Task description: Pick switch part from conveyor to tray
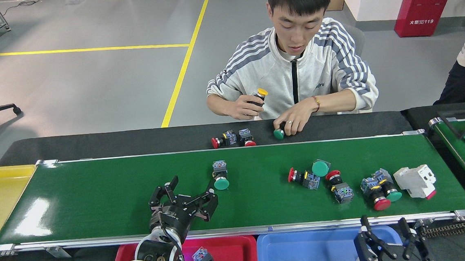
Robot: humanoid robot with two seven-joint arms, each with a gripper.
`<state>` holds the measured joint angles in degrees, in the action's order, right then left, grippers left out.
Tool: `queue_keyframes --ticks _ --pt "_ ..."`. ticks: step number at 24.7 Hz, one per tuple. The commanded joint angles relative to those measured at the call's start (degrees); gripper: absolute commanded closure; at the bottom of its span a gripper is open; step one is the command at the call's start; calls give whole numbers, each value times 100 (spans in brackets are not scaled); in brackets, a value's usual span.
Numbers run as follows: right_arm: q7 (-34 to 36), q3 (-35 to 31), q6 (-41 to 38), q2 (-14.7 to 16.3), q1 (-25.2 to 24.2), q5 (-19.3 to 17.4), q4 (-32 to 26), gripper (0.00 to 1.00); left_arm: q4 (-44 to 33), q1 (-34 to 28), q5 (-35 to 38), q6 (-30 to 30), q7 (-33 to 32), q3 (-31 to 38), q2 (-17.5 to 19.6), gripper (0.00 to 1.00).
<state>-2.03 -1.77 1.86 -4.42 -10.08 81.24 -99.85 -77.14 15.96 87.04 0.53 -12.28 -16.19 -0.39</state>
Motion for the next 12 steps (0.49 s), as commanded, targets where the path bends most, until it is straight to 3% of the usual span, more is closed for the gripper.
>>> queue_keyframes --ticks 1,7,12 --pt "-192 247 412 55 305 138 80 6 120 206 24 78 15 2 -66 0" --pt "-412 660 482 64 867 173 730 6 542 417 24 52 15 2 -154 0" --pt "-649 933 491 11 982 164 994 5 981 716 24 70 33 2 -215 0"
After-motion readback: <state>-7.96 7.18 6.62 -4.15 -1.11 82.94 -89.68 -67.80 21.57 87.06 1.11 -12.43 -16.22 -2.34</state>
